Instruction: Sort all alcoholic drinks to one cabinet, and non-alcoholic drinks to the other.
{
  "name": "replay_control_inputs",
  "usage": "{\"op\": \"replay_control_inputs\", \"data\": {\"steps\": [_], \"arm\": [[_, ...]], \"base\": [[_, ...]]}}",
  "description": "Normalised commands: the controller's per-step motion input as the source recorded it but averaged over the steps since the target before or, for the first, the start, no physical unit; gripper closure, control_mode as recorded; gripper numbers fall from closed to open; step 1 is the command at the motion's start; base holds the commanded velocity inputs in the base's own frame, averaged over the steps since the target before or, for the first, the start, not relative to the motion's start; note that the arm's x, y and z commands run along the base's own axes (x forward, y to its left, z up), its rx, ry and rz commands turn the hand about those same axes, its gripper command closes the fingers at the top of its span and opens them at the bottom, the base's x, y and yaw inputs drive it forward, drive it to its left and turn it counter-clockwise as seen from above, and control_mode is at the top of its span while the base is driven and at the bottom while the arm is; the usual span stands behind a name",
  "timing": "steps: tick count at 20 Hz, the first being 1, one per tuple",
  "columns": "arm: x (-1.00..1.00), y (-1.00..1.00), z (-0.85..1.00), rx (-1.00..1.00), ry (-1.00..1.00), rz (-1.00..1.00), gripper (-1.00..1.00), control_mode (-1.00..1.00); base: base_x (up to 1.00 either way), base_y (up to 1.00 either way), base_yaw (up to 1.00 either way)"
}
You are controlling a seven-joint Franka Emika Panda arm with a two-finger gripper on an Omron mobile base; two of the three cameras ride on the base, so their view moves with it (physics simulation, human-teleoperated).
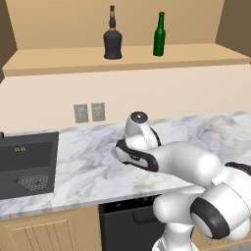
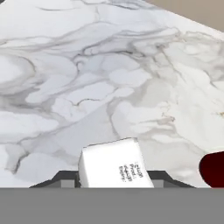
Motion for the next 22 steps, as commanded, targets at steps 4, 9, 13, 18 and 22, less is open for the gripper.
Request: {"op": "replay_control_inputs", "data": {"steps": [4, 9, 13, 18, 22], "arm": [[-0.14, -0.10, 0.57, 0.03, -0.02, -0.18, 1.00, -1.00], [-0.16, -0.18, 0.51, 0.03, 0.00, -0.17, 1.00, -1.00], [-0.21, -0.19, 0.43, 0.00, -0.01, -0.13, 1.00, -1.00], [-0.15, -0.24, 0.45, 0.00, 0.00, -0.09, 1.00, -1.00], [-0.11, -0.28, 0.39, 0.00, 0.00, -0.05, 1.00, -1.00]], "base": [[0.00, 0.00, 0.00], [0.00, 0.00, 0.00], [0.00, 0.00, 0.00], [0.00, 0.00, 0.00], [0.00, 0.00, 0.00]]}}
